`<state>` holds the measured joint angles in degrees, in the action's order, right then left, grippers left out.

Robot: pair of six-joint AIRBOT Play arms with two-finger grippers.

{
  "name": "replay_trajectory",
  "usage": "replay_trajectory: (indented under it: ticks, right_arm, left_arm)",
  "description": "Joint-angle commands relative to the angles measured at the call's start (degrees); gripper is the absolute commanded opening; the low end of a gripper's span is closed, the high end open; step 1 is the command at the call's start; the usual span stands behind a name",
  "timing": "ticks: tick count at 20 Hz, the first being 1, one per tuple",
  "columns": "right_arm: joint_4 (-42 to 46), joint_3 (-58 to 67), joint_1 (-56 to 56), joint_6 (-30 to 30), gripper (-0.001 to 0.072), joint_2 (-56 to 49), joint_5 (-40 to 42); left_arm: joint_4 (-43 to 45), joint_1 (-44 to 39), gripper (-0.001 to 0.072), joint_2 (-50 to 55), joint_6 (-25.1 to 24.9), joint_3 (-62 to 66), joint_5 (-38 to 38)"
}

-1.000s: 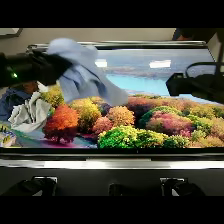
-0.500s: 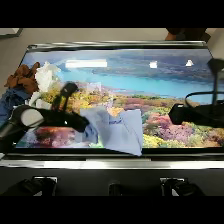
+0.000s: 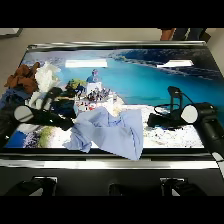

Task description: Fold the shirts.

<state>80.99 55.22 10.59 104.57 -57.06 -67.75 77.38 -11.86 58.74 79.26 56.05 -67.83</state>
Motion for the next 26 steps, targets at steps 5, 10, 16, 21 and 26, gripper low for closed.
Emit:
replay_trajectory:
  ticks: [5,10,16,21,26]
  right_arm:
    - [-2.21,-1.07,0.0,4.81,0.0696,-8.39,20.55]
    - [-3.76,-1.07,0.02,7.98,0.0696,-14.23,25.38]
    - [-2.95,-1.09,0.02,0.63,0.0696,-15.3,19.82]
    - [-2.86,-1.09,0.02,0.63,0.0695,-15.3,18.43]
    - [-2.89,-1.09,0.02,0.66,0.0695,-15.3,18.18]
  left_arm:
    - [-2.47,14.47,0.0617,2.89,2.12,2.73,-4.7]
    - [-12.76,14.78,0.0611,8.09,-0.68,-3.13,-6.93]
    - [-10.1,21.27,0.0596,7.76,-1.01,-15.15,-10.56]
    - [-12.61,24.02,0.0594,8.0,-2.91,-21.62,-6.91]
    - [-21.24,23.96,0.0593,8.17,-4.33,-24.37,1.95]
